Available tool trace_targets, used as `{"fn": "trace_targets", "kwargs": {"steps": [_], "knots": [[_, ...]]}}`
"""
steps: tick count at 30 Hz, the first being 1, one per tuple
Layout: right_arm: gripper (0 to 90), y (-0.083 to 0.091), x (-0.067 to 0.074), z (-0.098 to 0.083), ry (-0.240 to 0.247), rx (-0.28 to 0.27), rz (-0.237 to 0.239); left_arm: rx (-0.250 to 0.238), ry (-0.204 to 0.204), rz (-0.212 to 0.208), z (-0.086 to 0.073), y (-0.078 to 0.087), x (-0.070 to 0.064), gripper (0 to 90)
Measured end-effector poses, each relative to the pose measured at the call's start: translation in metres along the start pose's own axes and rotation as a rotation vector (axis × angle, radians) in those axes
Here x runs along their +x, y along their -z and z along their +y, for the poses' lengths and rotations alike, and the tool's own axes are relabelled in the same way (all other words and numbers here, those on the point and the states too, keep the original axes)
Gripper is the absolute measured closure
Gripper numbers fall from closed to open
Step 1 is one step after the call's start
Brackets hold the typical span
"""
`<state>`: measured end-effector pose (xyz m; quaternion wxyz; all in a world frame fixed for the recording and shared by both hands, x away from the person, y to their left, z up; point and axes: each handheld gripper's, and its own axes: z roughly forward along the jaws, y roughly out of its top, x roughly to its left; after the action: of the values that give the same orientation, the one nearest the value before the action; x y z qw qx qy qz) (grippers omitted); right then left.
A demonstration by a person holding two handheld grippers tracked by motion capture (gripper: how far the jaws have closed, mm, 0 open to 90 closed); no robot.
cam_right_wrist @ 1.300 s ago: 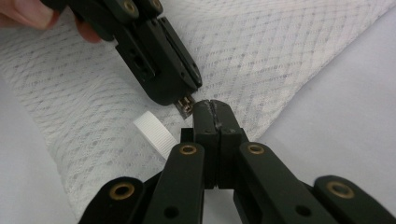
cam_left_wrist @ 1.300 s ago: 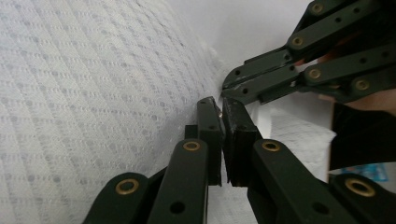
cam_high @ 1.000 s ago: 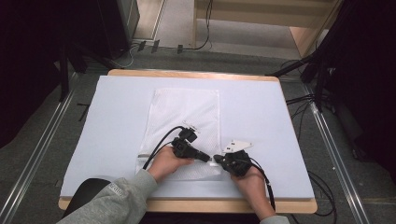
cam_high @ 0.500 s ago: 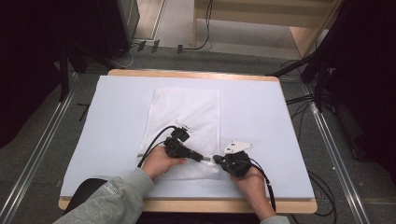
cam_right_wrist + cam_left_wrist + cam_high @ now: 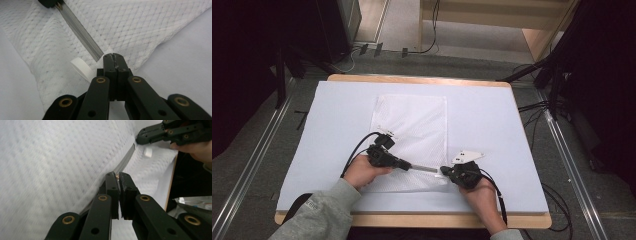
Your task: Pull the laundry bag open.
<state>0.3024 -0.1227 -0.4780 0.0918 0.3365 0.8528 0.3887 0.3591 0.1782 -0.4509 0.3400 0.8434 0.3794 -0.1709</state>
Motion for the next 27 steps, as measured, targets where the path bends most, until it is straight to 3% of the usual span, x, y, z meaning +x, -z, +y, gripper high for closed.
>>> {"fn": "trace_targets", "kwargs": {"steps": [2, 7, 8, 10, 15, 19, 20, 26, 27], "knots": [[90.0, 0.0, 0.0, 0.001, -0.002, 0.002, 0.001, 0.004, 0.014, -0.005, -0.005, 0.007, 0.003, 88.8], [90.0, 0.0, -0.001, 0.002, -0.003, 0.012, 0.008, 0.004, 0.009, 0.041, -0.019, 0.02, 0.006, 88.8], [90.0, 0.0, -0.001, 0.002, -0.003, 0.014, 0.01, -0.003, 0.019, 0.059, -0.021, 0.023, 0.008, 88.8], [90.0, 0.0, -0.002, 0.002, -0.004, 0.017, 0.014, -0.021, 0.054, 0.06, -0.027, 0.033, 0.015, 88.8], [90.0, 0.0, -0.003, 0.003, -0.003, 0.027, 0.018, -0.044, 0.093, 0.074, -0.038, 0.046, 0.022, 88.8], [90.0, 0.0, -0.003, 0.004, 0.004, 0.03, 0.019, -0.038, 0.095, 0.085, -0.043, 0.05, 0.023, 88.8], [90.0, 0.0, -0.003, 0.004, 0.003, 0.031, 0.021, -0.049, 0.095, 0.112, -0.044, 0.052, 0.023, 88.7], [90.0, 0.0, -0.005, 0.004, 0.001, 0.028, 0.028, -0.068, 0.114, 0.113, -0.053, 0.063, 0.028, 88.7], [90.0, 0.0, -0.005, 0.005, -0.001, 0.035, 0.031, -0.066, 0.111, 0.137, -0.054, 0.064, 0.027, 88.7]]}}
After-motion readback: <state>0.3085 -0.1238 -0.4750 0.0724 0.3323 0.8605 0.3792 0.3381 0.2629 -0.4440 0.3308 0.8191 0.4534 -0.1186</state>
